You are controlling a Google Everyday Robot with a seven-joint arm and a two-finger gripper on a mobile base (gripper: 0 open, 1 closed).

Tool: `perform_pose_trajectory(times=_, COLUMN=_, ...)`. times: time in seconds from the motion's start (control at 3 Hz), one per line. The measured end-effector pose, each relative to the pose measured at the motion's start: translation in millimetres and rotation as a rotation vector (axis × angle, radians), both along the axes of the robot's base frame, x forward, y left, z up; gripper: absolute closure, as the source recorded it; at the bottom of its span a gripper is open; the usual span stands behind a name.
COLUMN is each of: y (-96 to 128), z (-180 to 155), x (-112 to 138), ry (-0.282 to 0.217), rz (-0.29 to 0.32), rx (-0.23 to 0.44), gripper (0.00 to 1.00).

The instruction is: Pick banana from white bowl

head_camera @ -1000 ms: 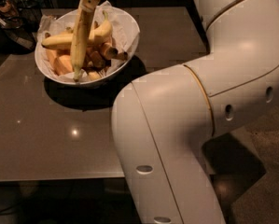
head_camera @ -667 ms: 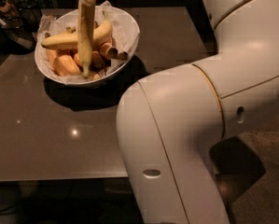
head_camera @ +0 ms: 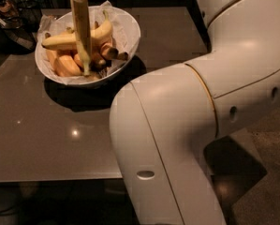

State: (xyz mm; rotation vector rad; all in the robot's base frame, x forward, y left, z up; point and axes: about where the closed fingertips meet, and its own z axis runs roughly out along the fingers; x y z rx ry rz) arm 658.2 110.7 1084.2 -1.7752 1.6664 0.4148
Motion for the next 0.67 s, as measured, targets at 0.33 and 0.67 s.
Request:
perform_pose_trajectory(times=0.33, y=11, z=5, x=-10, ry=0.020, rz=0.010, rx=-0.002, gripper=1.00)
perform_pose_trajectory(times=0.67, y=17, z=20, x=-29, ry=0.056, rz=0.014, rx=0.019, gripper=1.00)
